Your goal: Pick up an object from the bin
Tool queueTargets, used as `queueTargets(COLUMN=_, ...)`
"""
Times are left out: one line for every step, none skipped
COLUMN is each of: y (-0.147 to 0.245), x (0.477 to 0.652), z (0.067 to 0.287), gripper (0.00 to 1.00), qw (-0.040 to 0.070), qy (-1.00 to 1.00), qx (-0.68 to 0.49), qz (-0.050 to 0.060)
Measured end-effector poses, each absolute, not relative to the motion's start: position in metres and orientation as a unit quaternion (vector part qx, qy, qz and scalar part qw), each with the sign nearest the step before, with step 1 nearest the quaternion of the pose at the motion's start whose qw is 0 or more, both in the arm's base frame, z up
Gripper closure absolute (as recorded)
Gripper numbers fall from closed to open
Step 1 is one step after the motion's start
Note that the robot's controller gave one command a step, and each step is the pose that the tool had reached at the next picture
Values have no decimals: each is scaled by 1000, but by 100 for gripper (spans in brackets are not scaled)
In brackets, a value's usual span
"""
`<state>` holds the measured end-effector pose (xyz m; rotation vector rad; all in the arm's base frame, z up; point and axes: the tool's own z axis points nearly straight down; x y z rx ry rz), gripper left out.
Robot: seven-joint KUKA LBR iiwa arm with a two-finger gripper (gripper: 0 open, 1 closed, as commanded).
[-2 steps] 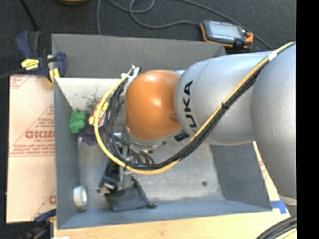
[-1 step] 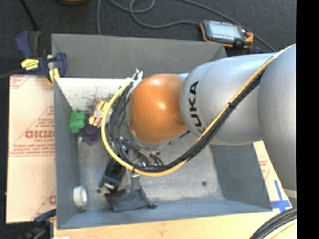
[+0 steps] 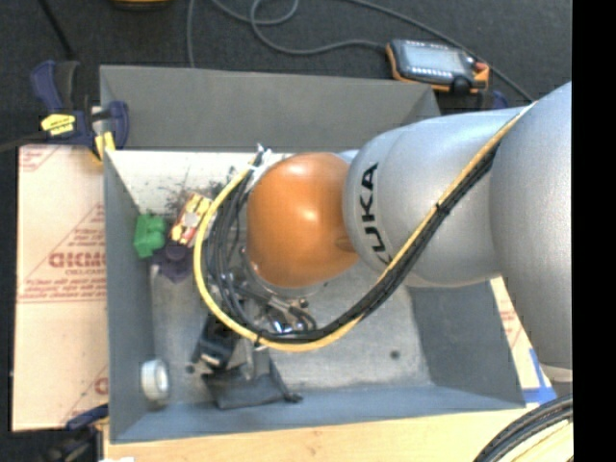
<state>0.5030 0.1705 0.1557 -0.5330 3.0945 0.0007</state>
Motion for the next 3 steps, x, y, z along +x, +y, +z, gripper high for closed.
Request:
queueTargets(y=207, x=551, z=152, gripper=0, qw=1, qy=993, qx=-116, qz=1)
queueTargets(y=207, x=564, z=155, gripper=0, qw=4, qy=993, qx=-117, qz=2)
queueTargets(y=189, x=519, z=110, gripper=0, qw=5, qy=985, qx=-170, qz=1)
